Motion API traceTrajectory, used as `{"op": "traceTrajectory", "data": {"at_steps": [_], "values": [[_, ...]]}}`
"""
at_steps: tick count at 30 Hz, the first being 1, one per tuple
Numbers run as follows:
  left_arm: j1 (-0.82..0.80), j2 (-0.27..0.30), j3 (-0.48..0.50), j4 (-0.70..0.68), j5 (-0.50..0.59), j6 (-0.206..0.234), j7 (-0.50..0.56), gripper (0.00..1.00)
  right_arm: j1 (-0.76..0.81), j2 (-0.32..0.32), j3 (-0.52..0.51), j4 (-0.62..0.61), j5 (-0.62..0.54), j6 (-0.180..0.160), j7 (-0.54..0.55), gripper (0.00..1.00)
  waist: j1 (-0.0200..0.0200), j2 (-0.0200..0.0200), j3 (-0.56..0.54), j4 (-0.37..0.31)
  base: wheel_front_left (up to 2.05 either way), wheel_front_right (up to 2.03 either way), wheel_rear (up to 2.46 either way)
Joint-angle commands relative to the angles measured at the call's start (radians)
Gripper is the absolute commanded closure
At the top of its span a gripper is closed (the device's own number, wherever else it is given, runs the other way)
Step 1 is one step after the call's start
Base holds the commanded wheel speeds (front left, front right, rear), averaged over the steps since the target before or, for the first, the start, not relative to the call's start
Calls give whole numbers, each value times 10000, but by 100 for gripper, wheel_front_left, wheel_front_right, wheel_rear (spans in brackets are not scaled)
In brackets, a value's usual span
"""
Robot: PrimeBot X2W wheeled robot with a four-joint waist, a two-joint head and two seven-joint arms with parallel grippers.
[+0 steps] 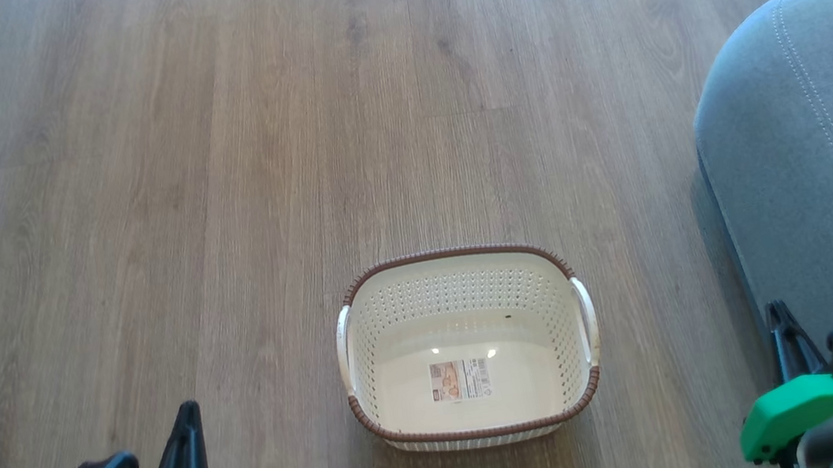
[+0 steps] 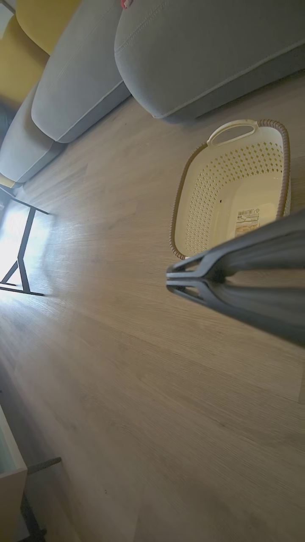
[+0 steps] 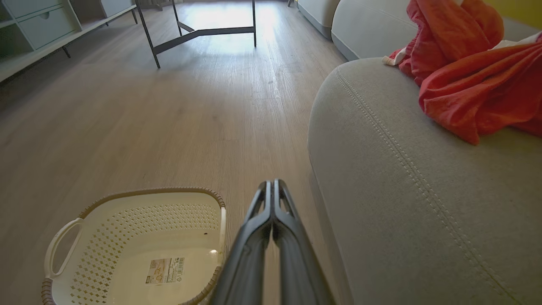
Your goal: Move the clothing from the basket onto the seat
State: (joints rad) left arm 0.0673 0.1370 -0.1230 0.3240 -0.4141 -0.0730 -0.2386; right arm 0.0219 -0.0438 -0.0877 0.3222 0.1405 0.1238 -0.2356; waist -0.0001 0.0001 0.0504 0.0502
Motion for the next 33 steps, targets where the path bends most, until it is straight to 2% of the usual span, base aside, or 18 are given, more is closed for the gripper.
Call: {"op": "traceTrajectory", "data": {"at_steps": [1, 33], "values": [[-407, 33, 102, -318, -203, -21, 24, 100, -293, -82, -41, -306, 256, 3, 47, 100, 1, -1, -3, -4, 0, 0, 0], [-750, -198, 683, -441, -3223, -164, 921, 100, -532, -77, -80, -449, 3971, 20, 915, 100, 1, -1, -124, -132, 0, 0, 0]]}}
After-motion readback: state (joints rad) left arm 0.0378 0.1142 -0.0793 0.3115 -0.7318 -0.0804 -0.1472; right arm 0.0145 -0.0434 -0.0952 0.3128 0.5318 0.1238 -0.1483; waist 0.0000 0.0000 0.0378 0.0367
